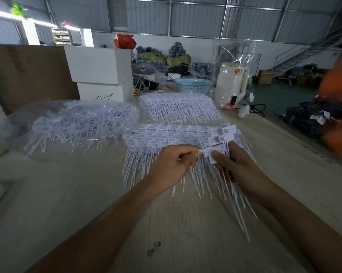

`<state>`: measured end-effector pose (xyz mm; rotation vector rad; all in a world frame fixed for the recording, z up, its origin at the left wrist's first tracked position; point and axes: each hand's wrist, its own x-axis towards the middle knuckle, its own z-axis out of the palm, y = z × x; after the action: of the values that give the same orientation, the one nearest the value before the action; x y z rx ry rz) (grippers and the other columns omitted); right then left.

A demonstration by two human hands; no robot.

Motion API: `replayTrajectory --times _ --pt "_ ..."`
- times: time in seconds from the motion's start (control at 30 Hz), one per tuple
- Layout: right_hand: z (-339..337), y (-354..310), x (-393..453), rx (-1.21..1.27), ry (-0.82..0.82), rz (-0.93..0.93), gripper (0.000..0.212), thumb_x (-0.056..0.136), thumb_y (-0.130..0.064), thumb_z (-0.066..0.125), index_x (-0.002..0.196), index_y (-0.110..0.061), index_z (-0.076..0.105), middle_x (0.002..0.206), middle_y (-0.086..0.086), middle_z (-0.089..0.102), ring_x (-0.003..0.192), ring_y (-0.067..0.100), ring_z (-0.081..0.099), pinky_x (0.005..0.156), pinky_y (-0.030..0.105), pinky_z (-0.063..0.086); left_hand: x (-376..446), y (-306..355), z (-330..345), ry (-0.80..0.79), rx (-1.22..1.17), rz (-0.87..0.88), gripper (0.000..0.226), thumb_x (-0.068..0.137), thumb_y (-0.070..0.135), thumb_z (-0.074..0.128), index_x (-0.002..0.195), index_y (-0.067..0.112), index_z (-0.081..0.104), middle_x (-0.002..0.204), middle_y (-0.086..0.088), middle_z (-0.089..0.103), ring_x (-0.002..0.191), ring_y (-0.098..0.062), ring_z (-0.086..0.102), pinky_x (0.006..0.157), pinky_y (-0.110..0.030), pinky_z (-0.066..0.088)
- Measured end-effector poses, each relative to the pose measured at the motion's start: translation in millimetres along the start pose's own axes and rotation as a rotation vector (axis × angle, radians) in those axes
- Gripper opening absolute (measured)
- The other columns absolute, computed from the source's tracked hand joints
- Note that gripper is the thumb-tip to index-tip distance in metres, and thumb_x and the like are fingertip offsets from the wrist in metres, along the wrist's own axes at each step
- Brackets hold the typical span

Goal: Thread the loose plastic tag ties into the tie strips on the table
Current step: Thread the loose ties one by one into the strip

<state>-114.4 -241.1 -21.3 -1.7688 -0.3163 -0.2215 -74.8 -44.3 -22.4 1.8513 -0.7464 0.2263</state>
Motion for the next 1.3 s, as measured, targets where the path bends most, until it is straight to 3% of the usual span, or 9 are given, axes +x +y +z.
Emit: replayTrajectory --times 0.2,0.37,0.57,0.77,0.97,1.07,1.17,1.23,1.3 --pt "-35.3 3.6 10.0 0.119 0.369 0.133 0.007 0.102 -0.023 0.055 0.095 -0.022 0.056 0.064 -0.007 0.051 0.056 0.008 0.048 0.052 0.026 0.041 0.4 4.4 0.9 0.008 0.007 0.074 0.016 0.098 0.014 0.061 0.103 0.013 0.076 0.076 0.008 0.064 0.056 -0.001 0.056 0.059 -0.022 0.047" --pt "-7.8 5.5 7.1 0.178 0.178 0.233 0.020 0.099 -0.028 0.061 0.111 -0.017 0.050 0.070 -0.004 0.061 0.058 0.008 0.057 0.053 0.027 0.045 -1.4 7.3 4.0 0.052 0.088 0.122 0.027 0.095 0.013 0.065 0.122 0.011 0.071 0.090 -0.001 0.063 0.078 -0.012 0.060 0.074 -0.023 0.050" --pt "24.3 0.3 0.2 0.368 0.032 0.331 0.031 0.101 -0.026 0.056 0.122 -0.003 0.052 0.075 0.020 0.068 0.058 0.027 0.066 0.054 0.036 0.056 -1.9 5.1 11.6 0.123 0.216 0.209 0.022 0.087 0.007 0.074 0.108 0.013 0.076 0.093 0.001 0.064 0.078 -0.009 0.060 0.073 -0.013 0.045" --pt "22.1 2.8 0.6 0.357 -0.007 0.250 0.023 0.096 -0.029 0.061 0.105 -0.009 0.052 0.074 0.007 0.051 0.046 0.013 0.036 0.044 0.024 0.031 -1.9 4.5 15.2 0.177 0.176 0.180 0.019 0.082 0.007 0.078 0.097 0.019 0.075 0.088 0.016 0.066 0.071 -0.009 0.061 0.066 -0.007 0.038" --pt "14.2 -3.3 -0.8 0.229 -0.044 0.193 0.026 0.100 -0.034 0.057 0.101 -0.009 0.055 0.066 0.004 0.046 0.049 0.013 0.032 0.047 0.025 0.025 -4.6 4.5 10.8 -0.014 -0.068 0.058 0.038 0.092 0.020 0.071 0.128 0.030 0.062 0.114 0.014 0.063 0.099 -0.005 0.061 0.069 -0.014 0.047" --pt "15.2 -6.2 -1.8 0.177 -0.036 0.151 0.029 0.096 -0.038 0.061 0.105 -0.011 0.054 0.065 0.003 0.047 0.050 0.014 0.035 0.044 0.023 0.030 -6.0 9.3 8.9 -0.030 -0.228 -0.070 0.055 0.090 0.048 0.065 0.139 0.043 0.042 0.125 0.010 0.050 0.107 -0.003 0.058 0.081 -0.023 0.054" --pt "28.6 -10.1 -7.2 0.072 -0.218 -0.057 0.031 0.096 -0.017 0.066 0.126 -0.019 0.059 0.093 -0.004 0.071 0.081 0.022 0.068 0.064 0.024 0.055 -6.6 12.4 12.2 -0.010 -0.279 -0.101 0.061 0.084 0.059 0.062 0.139 0.049 0.038 0.121 0.018 0.059 0.103 -0.002 0.065 0.079 -0.022 0.054" --pt "41.1 -2.7 -10.9 -0.161 -0.330 -0.138 0.040 0.092 -0.008 0.070 0.128 -0.017 0.055 0.109 -0.004 0.071 0.102 0.018 0.070 0.080 0.033 0.058 -7.4 12.4 16.3 0.026 -0.204 -0.046 0.050 0.088 0.051 0.067 0.134 0.045 0.047 0.111 0.020 0.068 0.097 0.001 0.067 0.076 -0.014 0.051" --pt "47.1 5.7 -10.2 -0.351 -0.283 -0.150 0.052 0.087 -0.013 0.074 0.130 -0.024 0.047 0.107 -0.011 0.070 0.098 0.006 0.070 0.077 0.031 0.056 -7.0 11.0 20.1 0.145 -0.086 0.001 0.032 0.091 0.039 0.070 0.121 0.038 0.058 0.097 0.018 0.071 0.087 0.003 0.068 0.070 -0.011 0.048"
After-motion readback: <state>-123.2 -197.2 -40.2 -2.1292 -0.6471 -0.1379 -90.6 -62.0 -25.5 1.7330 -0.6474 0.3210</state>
